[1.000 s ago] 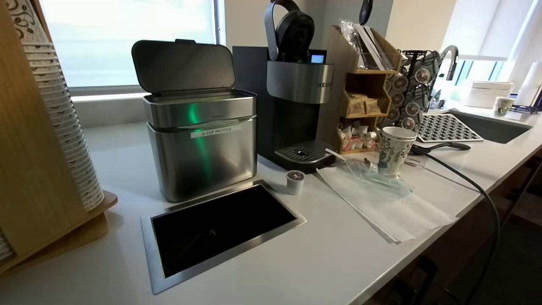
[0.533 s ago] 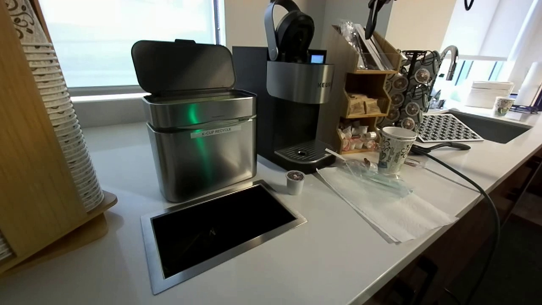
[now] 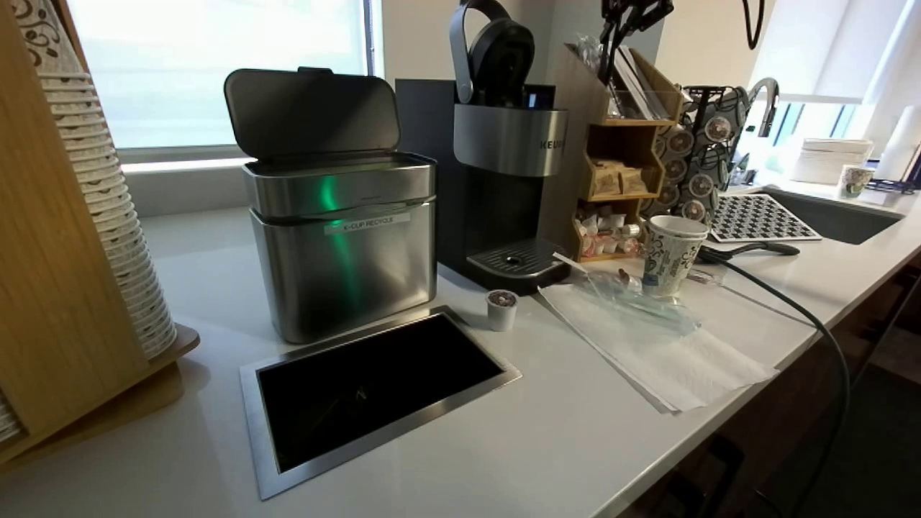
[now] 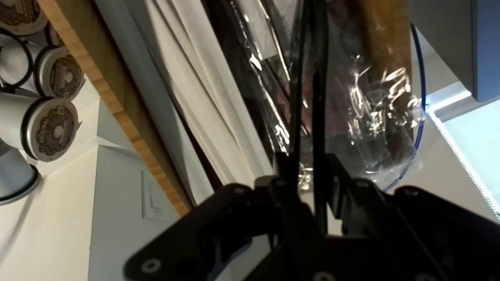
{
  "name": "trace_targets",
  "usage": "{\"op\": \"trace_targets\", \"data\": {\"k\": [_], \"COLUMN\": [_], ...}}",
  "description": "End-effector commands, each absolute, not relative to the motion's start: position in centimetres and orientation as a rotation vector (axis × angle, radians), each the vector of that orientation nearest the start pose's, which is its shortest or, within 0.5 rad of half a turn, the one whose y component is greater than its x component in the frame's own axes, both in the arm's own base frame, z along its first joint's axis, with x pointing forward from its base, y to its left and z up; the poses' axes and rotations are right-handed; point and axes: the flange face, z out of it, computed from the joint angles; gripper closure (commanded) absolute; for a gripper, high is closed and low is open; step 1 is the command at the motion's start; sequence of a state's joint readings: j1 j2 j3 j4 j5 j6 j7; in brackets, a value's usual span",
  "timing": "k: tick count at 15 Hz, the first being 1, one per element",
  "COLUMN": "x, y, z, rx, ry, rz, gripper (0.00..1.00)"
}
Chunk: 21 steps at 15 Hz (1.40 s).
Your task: Put the black tongs on top of the wooden stand.
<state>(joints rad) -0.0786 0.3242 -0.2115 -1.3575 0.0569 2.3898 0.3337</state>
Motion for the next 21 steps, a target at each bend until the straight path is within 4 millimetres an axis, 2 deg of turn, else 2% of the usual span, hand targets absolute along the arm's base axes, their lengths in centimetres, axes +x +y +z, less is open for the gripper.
{"op": "trace_targets", "data": {"k": [1, 9, 14, 21], "x": [68.7, 67.5, 68.7, 69.2], "y": [-17.6, -17.4, -17.2, -16.4], "z": [63.3, 65.6, 63.9, 61.5], "rx": [-2.86, -2.981, -2.992, -3.062], "ry": [0.846, 0.668, 0.616, 0.499], "rz": [-1.063, -0.865, -0.946, -0.847], "gripper": [0.94, 0.94, 0.94, 0.94]}}
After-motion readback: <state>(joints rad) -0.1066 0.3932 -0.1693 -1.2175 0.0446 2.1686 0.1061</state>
